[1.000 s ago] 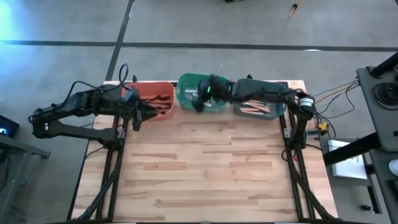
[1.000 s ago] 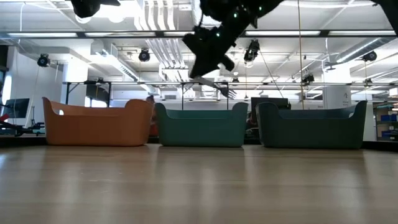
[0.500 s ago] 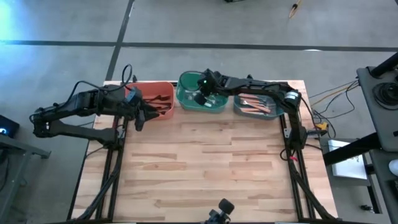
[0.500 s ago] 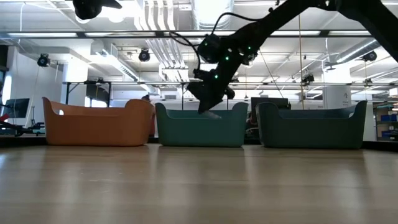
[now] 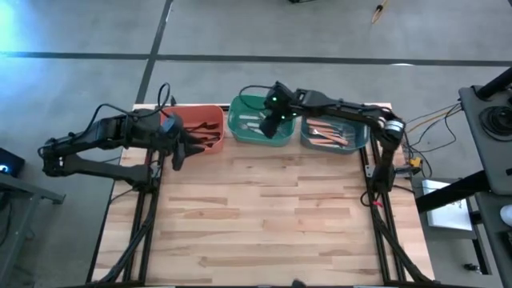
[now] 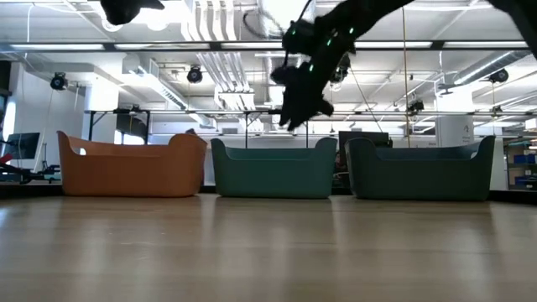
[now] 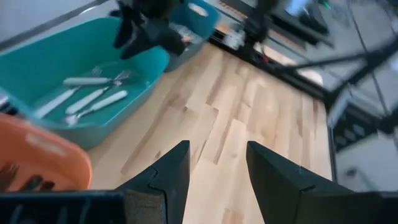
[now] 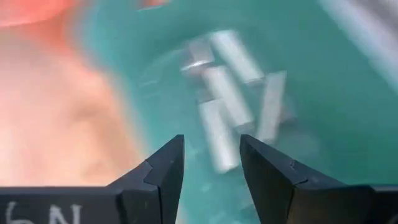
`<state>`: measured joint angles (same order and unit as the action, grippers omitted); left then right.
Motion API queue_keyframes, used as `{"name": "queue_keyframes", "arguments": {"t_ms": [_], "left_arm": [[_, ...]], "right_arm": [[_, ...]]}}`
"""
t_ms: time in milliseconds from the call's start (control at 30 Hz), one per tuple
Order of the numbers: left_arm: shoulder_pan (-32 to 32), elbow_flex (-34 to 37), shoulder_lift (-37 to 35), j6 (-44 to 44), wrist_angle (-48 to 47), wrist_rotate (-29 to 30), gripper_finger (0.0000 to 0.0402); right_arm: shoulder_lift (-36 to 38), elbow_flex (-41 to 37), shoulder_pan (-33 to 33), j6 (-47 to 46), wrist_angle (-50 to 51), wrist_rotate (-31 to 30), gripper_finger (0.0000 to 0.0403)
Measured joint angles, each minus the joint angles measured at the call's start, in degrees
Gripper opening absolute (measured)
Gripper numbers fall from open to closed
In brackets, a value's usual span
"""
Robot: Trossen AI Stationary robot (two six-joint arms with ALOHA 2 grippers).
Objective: Sort silverware by color (type)
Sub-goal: Return to Home Position
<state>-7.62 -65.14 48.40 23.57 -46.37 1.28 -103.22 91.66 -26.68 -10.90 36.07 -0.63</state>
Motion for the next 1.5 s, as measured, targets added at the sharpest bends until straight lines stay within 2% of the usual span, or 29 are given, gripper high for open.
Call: {"name": "queue_keyframes", "arguments": {"t_ms": [67,133,300,367,467,533,667,833,967,1133,1267,1500], "left_arm": [[0.7,0.0,0.0,-4.7,0.0,-1.6,0.0141],[2.0,0.2,0.0,-8.9,0.2,-2.3,0.0141],[6.1,5.8,-3.0,-11.3,0.3,-2.3,0.0141],[7.7,10.3,-5.9,-10.0,2.3,-2.3,0.0141],[9.3,19.2,-11.1,-7.2,10.7,-2.2,0.0141],[9.5,25.3,-14.6,-5.5,18.2,-2.2,0.0141],[9.6,36.6,-20.3,-2.2,33.9,-1.8,0.0141],[9.6,47.5,-22.6,-0.6,52.4,-0.1,0.0141],[9.5,53.3,-22.1,-0.5,58.5,1.2,0.0141],[9.5,57.0,-21.0,-0.6,60.1,1.2,0.0136],[9.5,59.2,-20.3,-0.6,60.8,1.2,0.0122],[9.5,63.0,-19.9,0.0,65.0,1.2,0.0099]], "right_arm": [[2.9,0.0,1.0,0.6,3.0,7.1,0.0147],[5.8,-0.2,3.2,1.9,4.9,9.8,0.0145],[13.8,-4.7,9.3,5.5,5.4,9.4,0.0133],[17.5,-8.0,11.6,5.1,5.1,6.5,0.0130],[23.3,-14.7,14.6,2.6,4.7,0.9,0.0127],[27.3,-20.1,16.0,-0.6,2.4,-0.8,0.0127],[35.2,-32.3,19.2,-7.6,-9.3,-1.0,0.0129],[42.0,-46.2,23.1,-13.5,-27.9,-2.9,0.0125],[44.7,-52.8,25.9,-16.2,-37.2,-5.2,0.0117],[45.5,-56.9,28.3,-16.3,-38.6,-11.4,0.0108],[45.1,-60.2,28.7,-18.3,-40.7,-11.6,0.0102],[43.4,-69.3,29.7,-24.2,-56.0,-11.5,0.0095]]}}
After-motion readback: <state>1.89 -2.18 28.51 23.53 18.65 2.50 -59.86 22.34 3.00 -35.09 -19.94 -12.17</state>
